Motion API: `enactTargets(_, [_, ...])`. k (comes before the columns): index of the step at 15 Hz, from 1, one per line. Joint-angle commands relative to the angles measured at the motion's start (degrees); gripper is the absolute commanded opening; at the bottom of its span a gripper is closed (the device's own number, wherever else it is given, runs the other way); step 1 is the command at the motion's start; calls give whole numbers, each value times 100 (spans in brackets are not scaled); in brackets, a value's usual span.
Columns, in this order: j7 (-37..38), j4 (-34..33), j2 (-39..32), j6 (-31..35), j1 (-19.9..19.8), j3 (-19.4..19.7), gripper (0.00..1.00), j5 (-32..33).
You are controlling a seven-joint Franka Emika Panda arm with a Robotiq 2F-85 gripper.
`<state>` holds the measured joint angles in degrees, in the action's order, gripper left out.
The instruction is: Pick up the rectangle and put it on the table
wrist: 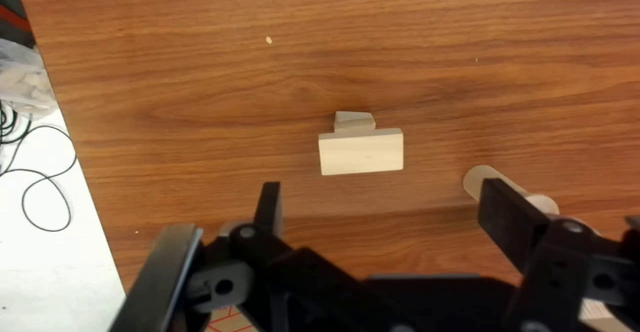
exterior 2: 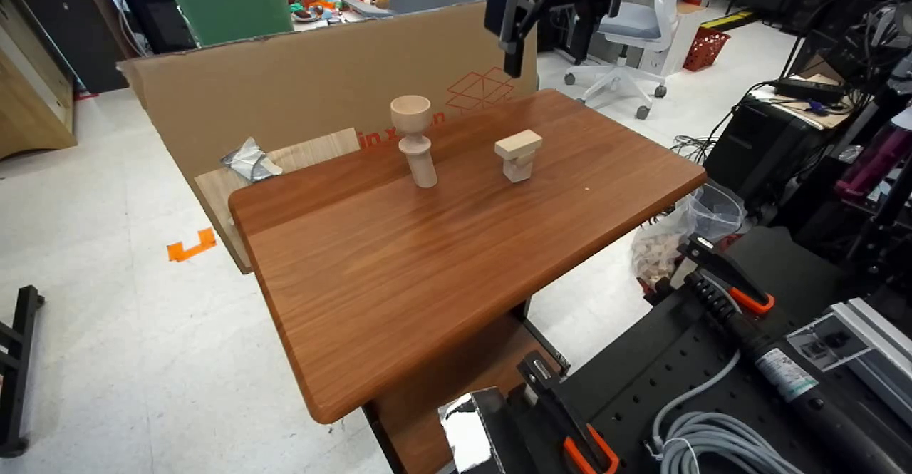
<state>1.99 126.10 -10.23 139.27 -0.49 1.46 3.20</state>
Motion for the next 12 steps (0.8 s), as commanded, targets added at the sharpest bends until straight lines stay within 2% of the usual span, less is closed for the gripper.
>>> enactTargets(1, [-98,-601,-694,-206,56,4,100,249])
enactTargets(6, [48,-1075,-1422,-368,175,94,100,523])
enactTargets(12, [-2,-1559,-1857,-667,220,81,100,566])
